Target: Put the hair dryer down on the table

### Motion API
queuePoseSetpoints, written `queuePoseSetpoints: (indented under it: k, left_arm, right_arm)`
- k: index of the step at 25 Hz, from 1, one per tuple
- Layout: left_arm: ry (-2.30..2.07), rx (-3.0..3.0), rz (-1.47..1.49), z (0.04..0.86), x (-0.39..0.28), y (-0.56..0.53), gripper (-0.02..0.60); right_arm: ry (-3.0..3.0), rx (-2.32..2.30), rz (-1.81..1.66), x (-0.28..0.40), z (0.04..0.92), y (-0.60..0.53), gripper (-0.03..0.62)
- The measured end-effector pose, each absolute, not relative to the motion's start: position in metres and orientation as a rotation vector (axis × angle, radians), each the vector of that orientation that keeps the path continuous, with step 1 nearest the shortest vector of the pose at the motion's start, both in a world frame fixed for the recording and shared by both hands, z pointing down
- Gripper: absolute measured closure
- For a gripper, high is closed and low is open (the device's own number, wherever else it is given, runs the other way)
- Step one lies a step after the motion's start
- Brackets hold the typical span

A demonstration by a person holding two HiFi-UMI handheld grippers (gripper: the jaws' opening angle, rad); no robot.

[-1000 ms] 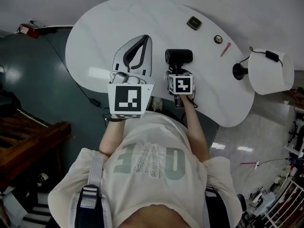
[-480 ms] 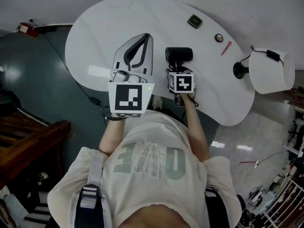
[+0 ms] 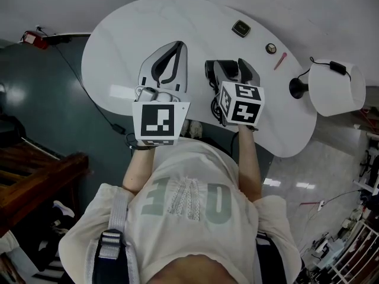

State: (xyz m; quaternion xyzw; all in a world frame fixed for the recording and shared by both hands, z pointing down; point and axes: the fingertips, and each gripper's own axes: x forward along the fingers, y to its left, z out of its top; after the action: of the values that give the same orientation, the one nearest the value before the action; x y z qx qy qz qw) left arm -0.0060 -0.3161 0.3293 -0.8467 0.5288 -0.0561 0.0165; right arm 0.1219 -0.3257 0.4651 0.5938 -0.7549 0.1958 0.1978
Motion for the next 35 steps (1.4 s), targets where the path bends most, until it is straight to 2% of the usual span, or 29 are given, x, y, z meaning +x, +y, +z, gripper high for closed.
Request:
queuePoseSetpoints:
  k: [6, 11, 16, 35]
  left_arm:
    - [1.613, -2.634, -0.161, 0.320, 0.001, -0.313, 0.575]
    - [1.587, -2.622, -0.058, 0.302, 0.005, -0.309, 0.575]
    - [1.577, -2.616, -0.012, 0.286, 0.007, -0.304, 0.575]
    - [1.580, -2.589, 0.037, 0.262, 0.002, -0.290, 0.575]
  right_arm:
    - [-2.376, 1.938, 0.242, 0.132, 0.324, -0.326, 0.323]
    - [-2.442, 2.084, -0.017, 0.137, 0.265, -0.298, 0.448]
    - [-2.381, 2.215, -0.181, 0.147, 0.246, -0.271, 0.584]
    - [-2.327, 2.215, -0.181, 0.151, 0.259, -0.258, 0.589]
